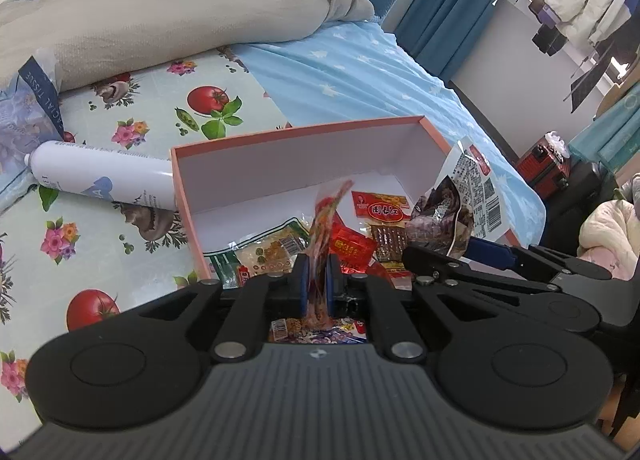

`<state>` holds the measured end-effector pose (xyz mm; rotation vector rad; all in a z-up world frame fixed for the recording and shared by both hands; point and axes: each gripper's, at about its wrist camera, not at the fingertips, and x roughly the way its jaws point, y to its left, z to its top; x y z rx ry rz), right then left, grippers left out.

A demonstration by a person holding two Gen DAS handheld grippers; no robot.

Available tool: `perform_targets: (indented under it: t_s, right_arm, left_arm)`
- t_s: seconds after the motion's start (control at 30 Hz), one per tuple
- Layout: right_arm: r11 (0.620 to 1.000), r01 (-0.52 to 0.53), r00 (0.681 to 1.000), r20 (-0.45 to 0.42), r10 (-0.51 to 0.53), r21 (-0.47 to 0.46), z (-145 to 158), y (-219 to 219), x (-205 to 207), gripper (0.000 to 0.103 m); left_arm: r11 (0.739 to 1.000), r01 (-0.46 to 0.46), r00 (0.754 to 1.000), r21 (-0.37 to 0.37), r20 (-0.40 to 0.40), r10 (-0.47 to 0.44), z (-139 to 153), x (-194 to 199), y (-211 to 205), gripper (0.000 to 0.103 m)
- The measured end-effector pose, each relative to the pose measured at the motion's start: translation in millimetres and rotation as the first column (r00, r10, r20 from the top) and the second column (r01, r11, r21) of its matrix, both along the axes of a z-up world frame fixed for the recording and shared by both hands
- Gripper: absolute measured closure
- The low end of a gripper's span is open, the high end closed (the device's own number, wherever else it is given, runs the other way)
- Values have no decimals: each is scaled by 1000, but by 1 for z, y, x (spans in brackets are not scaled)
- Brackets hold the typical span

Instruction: Organize snacks

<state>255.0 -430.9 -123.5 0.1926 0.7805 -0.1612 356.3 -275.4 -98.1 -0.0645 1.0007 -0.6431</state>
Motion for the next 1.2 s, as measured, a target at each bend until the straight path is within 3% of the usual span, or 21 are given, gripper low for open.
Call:
perform_targets:
  t_s: [0.07, 0.1, 0.13, 0.17, 0.2, 0.3, 0.57, 0.87, 1.2]
  right_arm:
    - [1000, 17, 1000, -4, -17, -4, 0, -3, 2, 38]
    - [1000, 25, 1000, -5, -25, -3, 1, -4, 2, 34]
    - [1000, 30, 1000, -2, -30, 1, 2, -6, 2, 24]
    - [999, 36, 999, 8, -36, 7, 4, -7, 2, 17]
    - [999, 39, 999, 20, -39, 11, 6, -9, 0, 17]
    - [999, 47, 998, 35, -47, 23, 14, -13, -5, 17]
    - [998, 52, 985, 165, -55, 23, 65, -12, -34, 17]
    - [998, 51, 954, 298, -39, -30, 126, 12, -78, 17]
    - [997, 70, 932, 359, -55, -27, 152, 34, -129, 17]
  left_arm:
    - [1000, -7, 1000, 6, -4, 7, 0, 1, 2, 94]
    - [1000, -10, 1000, 10, -11, 10, 0, 2, 2, 88]
    - [1000, -14, 1000, 7, -21, 14, 1, 3, 4, 83]
    - [1000, -15, 999, -9, -32, 14, 2, 3, 6, 69]
    - [999, -18, 999, -31, -36, 17, 5, 2, 9, 56]
    - [999, -27, 999, -29, 25, 27, 23, -7, 13, 44]
    - [997, -27, 989, -73, 140, 37, 83, -33, 27, 43]
    - [992, -33, 962, -124, 264, 65, 144, -82, 60, 43]
    - [985, -60, 945, -163, 309, 109, 172, -143, 110, 43]
